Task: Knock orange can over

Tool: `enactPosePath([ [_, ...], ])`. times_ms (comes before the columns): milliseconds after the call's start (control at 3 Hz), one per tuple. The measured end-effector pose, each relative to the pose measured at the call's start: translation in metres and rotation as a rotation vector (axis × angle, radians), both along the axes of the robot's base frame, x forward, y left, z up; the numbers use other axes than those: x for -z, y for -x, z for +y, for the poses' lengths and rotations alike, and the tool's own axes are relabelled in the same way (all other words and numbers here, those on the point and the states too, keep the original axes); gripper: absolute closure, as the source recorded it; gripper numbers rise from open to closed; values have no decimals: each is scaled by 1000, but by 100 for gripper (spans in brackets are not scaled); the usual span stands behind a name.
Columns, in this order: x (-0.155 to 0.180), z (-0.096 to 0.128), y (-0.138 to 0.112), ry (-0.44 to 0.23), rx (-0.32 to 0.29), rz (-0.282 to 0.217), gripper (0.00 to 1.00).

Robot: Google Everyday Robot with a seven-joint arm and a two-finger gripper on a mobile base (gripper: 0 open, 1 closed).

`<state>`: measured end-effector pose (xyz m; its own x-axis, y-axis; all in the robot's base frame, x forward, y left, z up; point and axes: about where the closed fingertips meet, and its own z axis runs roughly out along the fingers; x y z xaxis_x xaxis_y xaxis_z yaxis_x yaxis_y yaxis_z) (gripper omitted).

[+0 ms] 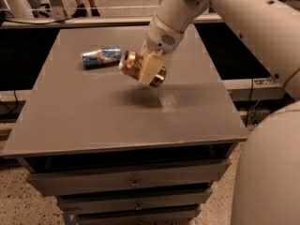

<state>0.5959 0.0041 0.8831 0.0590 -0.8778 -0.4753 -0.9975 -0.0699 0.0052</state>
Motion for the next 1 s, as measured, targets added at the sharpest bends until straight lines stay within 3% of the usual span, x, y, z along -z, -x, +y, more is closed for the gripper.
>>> enactPosePath([
  [333,15,-7,14,116,-63,49,100],
  [667,23,-5,23,165,-106,67,100],
  [1000,23,1,29,149,-112,54,83],
])
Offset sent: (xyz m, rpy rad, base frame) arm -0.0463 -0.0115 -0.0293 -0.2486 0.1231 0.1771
